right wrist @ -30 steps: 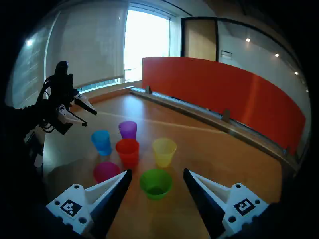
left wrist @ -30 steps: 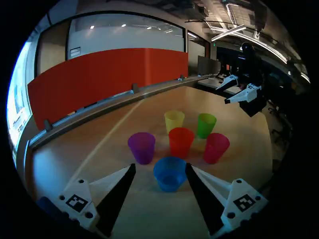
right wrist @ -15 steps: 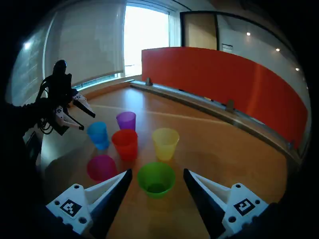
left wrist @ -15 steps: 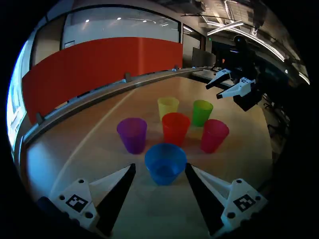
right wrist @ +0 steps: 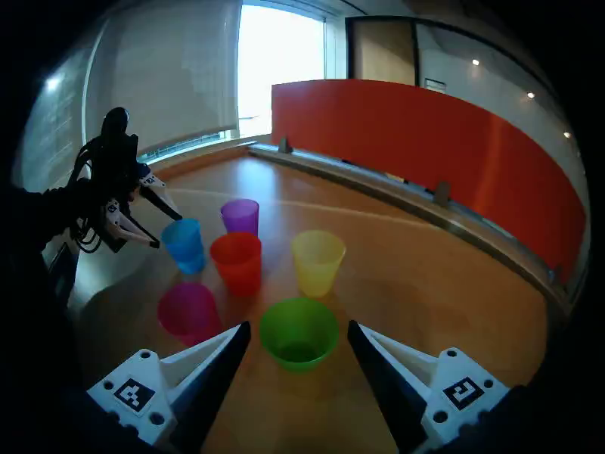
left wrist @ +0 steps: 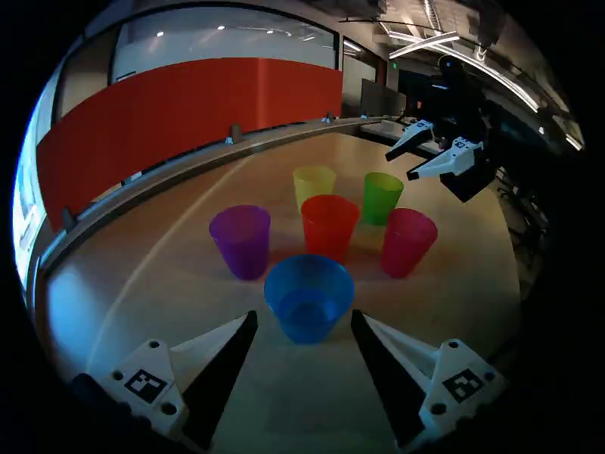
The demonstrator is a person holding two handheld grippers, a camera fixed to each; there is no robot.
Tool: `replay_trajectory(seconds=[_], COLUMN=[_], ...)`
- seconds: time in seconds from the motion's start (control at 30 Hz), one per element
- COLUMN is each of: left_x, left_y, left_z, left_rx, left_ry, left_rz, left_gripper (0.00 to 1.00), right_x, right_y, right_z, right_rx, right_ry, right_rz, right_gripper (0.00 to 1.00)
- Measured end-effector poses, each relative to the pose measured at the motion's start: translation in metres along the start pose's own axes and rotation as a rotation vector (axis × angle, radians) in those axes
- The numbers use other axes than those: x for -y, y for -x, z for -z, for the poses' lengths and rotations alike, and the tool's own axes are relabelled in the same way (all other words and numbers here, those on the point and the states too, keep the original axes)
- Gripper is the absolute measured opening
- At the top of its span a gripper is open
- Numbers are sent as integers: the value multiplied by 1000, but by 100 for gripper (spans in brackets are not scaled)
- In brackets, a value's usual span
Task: Pour water
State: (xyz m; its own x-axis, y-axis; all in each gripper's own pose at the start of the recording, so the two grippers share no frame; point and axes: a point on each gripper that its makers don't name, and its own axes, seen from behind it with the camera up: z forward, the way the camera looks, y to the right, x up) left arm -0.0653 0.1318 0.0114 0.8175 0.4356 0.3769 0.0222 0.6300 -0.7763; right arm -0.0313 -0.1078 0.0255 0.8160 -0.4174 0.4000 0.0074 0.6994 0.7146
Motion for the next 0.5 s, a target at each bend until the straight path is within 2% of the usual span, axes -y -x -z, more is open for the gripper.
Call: replay_trajectory(seconds=[0.5], left_x=[-3], left_y=[-3], left_z=[-24], left_rx=[-1], left_ry=[26], left_rz=[5], left_gripper=[92], right_x=[-1], right_y=[2], right_z=[-8], right_rx=[11], right_ry=[-6], right_rz=[9], right_gripper=[99])
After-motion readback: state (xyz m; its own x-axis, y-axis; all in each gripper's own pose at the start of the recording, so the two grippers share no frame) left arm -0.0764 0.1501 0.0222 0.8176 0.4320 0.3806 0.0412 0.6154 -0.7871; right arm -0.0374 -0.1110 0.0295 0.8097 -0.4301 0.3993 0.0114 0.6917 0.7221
